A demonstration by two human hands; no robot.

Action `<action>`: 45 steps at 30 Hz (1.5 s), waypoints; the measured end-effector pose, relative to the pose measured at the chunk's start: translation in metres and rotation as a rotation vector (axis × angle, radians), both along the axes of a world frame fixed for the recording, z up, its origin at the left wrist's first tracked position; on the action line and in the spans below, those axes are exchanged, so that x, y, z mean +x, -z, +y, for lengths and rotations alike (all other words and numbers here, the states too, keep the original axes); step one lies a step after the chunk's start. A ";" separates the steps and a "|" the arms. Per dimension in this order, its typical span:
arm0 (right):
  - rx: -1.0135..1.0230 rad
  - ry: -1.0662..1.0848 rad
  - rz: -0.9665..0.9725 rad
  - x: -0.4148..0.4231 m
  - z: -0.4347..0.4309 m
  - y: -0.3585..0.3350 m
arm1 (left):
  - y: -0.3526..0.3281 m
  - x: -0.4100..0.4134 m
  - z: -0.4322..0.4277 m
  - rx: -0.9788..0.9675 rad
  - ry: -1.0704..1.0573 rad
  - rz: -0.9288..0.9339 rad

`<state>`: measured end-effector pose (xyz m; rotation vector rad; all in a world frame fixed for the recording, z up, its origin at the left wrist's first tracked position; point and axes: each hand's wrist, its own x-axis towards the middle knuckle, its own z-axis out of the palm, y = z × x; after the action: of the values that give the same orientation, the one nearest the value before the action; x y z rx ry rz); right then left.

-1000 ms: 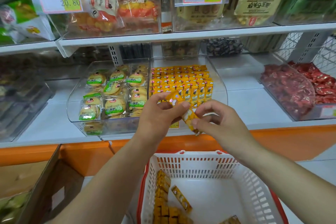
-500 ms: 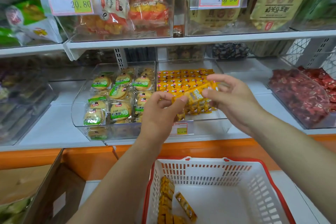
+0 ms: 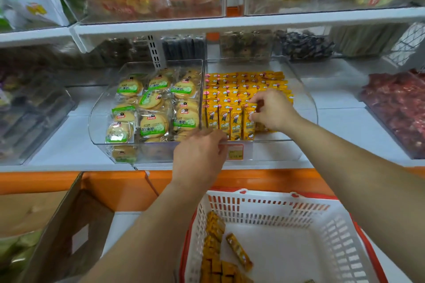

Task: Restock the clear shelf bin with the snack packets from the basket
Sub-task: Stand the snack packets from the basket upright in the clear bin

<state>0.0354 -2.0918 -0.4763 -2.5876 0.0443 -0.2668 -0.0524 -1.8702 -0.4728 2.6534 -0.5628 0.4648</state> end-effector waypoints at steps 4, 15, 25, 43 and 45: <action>-0.023 0.024 -0.051 0.002 0.008 0.011 | 0.007 0.005 -0.001 0.003 0.009 -0.016; -0.029 -0.044 -0.076 -0.079 -0.004 -0.040 | -0.020 -0.014 -0.007 -0.059 0.040 0.056; -0.100 -0.273 0.391 -0.195 -0.019 0.090 | 0.085 -0.079 -0.018 0.271 0.187 0.738; -0.297 -0.346 1.241 -0.262 -0.063 0.343 | 0.322 -0.114 -0.059 0.629 0.341 1.051; -0.311 -0.395 1.289 -0.262 -0.061 0.346 | 0.331 -0.117 -0.064 0.697 0.396 0.969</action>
<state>-0.2264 -2.1530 -0.8218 -2.5122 -0.0526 1.6187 -0.1690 -1.9337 -0.8033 2.7748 -0.9729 -1.2677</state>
